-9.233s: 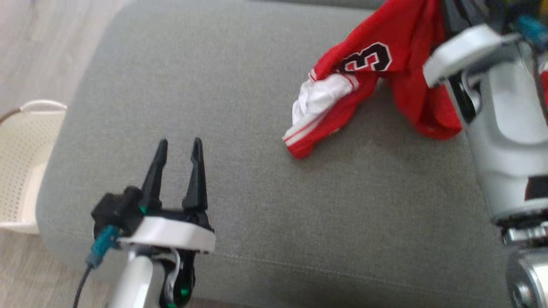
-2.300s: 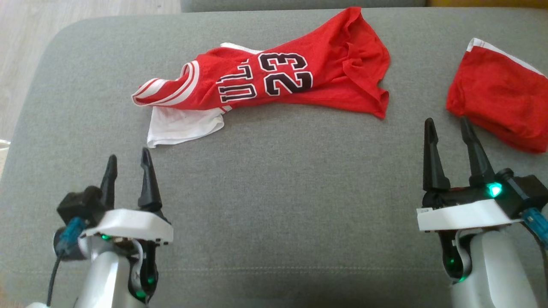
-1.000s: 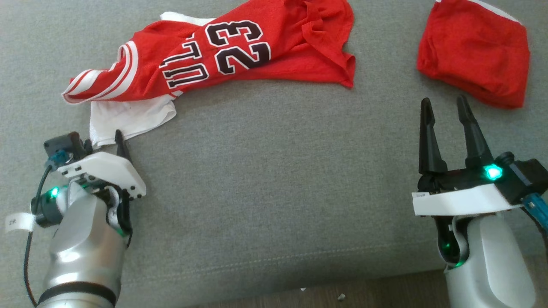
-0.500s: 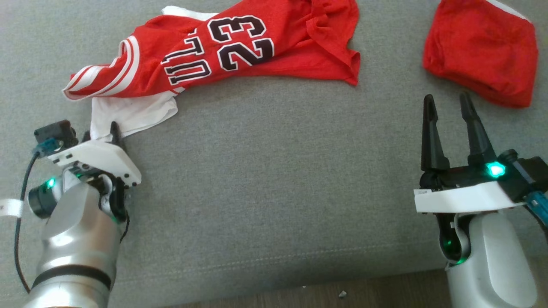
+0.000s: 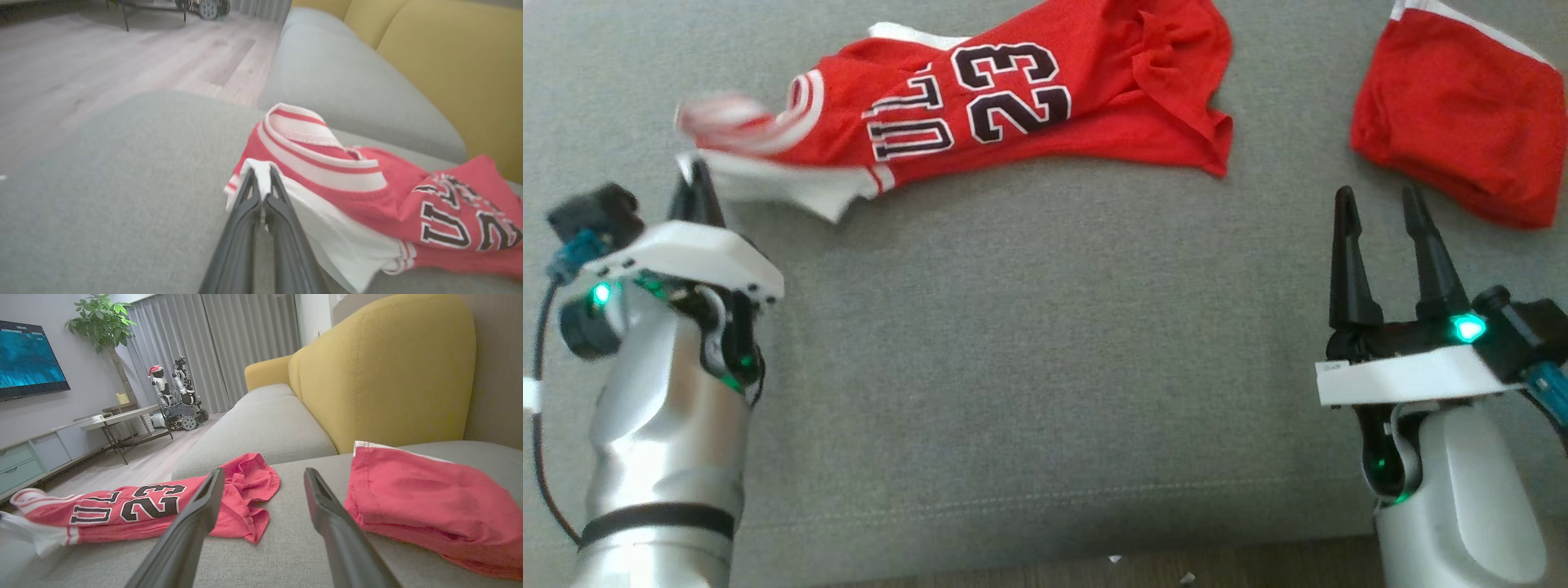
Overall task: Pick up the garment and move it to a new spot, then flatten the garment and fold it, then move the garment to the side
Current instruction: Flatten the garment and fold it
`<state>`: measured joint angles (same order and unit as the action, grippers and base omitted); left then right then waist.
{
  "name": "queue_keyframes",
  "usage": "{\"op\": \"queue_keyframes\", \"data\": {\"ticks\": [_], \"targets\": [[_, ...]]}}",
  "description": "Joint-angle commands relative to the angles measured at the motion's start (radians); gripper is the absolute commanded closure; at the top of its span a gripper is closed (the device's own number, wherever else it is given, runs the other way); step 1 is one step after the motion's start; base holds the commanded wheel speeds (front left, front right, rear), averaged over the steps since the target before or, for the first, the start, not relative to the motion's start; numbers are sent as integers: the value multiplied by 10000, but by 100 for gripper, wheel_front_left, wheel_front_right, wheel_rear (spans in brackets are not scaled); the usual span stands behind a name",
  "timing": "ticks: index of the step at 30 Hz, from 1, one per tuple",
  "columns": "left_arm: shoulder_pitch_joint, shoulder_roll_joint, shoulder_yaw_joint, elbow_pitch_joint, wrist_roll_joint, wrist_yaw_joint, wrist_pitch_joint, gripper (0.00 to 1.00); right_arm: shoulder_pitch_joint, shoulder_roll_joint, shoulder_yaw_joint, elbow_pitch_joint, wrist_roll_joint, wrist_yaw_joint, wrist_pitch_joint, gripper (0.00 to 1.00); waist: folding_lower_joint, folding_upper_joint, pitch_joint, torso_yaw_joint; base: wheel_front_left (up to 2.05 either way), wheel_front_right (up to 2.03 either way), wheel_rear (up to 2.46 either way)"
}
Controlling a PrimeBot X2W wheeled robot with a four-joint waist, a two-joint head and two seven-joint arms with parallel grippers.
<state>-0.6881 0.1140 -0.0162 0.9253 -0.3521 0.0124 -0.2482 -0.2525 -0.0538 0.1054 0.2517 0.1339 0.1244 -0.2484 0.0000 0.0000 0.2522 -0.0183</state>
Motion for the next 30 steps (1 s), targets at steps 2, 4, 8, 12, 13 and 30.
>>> {"op": "queue_keyframes", "data": {"ticks": [2, 4, 8, 12, 13, 30], "targets": [[275, 296, 437, -1300, 181, 147, -130, 100, -554, 36, 210, -104, 350, 63, 111, 0, 0, 0, -1, 118, 0, 0, 0], [732, 168, 549, -2280, 318, 188, -131, 100, -782, 36, 149, 217, 549, 63, 335, 0, 0, 0, 3, 207, 0, 0, 0], [1429, -77, 533, -3556, 571, 172, -133, 100, -1341, 36, 209, 1016, 774, 63, 883, 0, 0, 0, 38, 415, 0, 0, 0], [1835, -280, 446, -4305, 749, 248, -134, 100, -2158, -16, 373, 2131, 914, 63, 1522, 0, 0, 0, 154, 646, 0, 0, 0], [1878, -311, 433, -4416, 771, 261, -134, 100, -2334, -82, 428, 2372, 862, 63, 1641, 0, 0, 0, 191, 688, 0, 0, 0], [2037, -592, -28, -4872, 718, 254, -135, 100, -4622, -987, 1360, 5576, 209, 63, 2014, 0, 0, 0, 821, 1372, 0, 0, 0]]}}
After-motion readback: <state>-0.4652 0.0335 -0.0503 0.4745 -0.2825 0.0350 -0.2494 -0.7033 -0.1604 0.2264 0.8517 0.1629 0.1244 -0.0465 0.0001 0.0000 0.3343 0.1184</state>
